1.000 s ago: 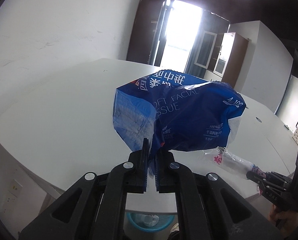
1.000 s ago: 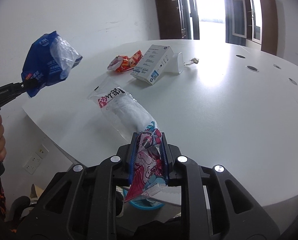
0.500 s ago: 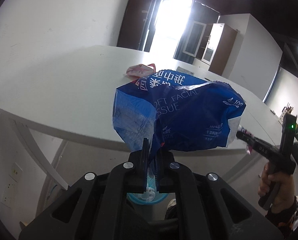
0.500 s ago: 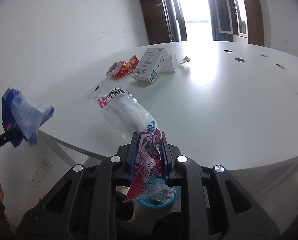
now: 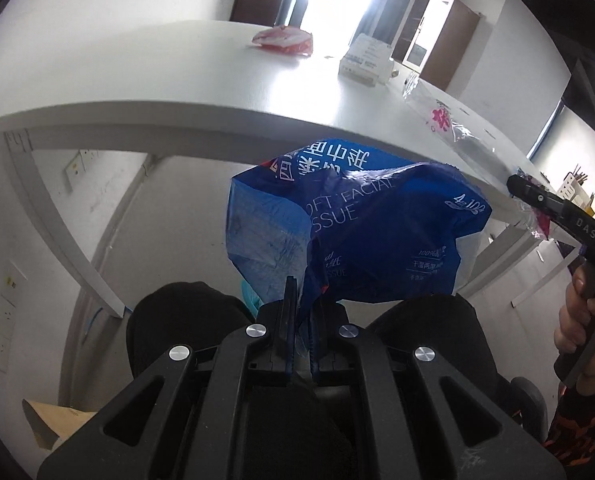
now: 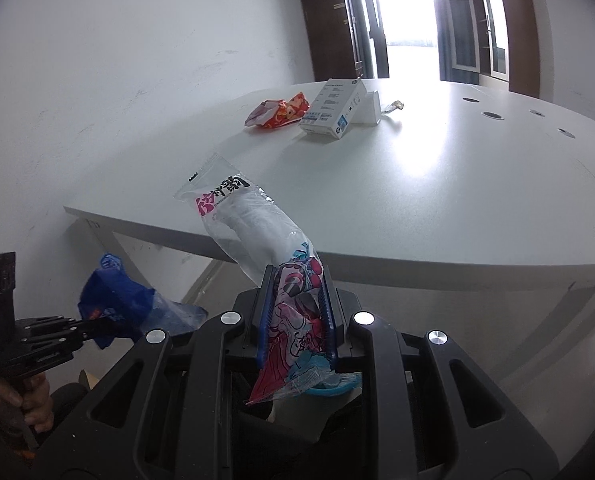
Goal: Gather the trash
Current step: 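Carry the blue packet and pink-printed packet down over the blue wastebasket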
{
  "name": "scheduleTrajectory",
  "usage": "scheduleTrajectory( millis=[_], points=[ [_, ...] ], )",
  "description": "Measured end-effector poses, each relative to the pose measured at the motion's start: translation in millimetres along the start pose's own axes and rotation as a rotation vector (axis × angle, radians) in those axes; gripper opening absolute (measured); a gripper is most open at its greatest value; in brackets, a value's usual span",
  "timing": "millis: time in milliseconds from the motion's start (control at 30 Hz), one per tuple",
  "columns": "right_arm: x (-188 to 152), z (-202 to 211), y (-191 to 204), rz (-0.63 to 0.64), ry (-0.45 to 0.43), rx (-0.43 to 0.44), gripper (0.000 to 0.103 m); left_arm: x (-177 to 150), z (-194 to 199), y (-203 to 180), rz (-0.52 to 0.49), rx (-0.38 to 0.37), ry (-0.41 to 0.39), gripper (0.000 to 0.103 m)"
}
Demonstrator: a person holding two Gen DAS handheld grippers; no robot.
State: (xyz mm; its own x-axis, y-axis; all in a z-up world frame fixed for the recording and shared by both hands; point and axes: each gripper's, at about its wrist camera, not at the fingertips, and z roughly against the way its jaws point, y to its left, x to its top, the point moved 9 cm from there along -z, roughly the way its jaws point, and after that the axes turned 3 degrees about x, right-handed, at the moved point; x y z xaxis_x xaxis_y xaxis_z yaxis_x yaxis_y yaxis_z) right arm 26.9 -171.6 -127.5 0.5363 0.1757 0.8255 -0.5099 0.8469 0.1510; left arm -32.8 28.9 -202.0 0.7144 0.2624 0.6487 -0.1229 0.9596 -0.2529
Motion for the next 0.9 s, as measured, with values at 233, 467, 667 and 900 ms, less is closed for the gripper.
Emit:
scheduleTrajectory(
  millis=[233,467,667,900],
  points=[
    [-40,-14,-4,-0.017,0.076,0.007,0.019,-19,-49,7,-0.004,0.015,0.068,0.004],
    [-90,-47,-15,-0.028,0.188,-0.021,0.019,-23,-109,34,-0.029,0.092,0.162,0.004],
    [-117,-84,-22,-0.048,0.269,-0.017,0.019,-24,-144,40,-0.006,0.097,0.266,0.005],
    [-140,-143,-48,-0.176,0.358,-0.027,0.019,-21,-185,44,-0.044,0.165,0.332,0.004]
  ],
)
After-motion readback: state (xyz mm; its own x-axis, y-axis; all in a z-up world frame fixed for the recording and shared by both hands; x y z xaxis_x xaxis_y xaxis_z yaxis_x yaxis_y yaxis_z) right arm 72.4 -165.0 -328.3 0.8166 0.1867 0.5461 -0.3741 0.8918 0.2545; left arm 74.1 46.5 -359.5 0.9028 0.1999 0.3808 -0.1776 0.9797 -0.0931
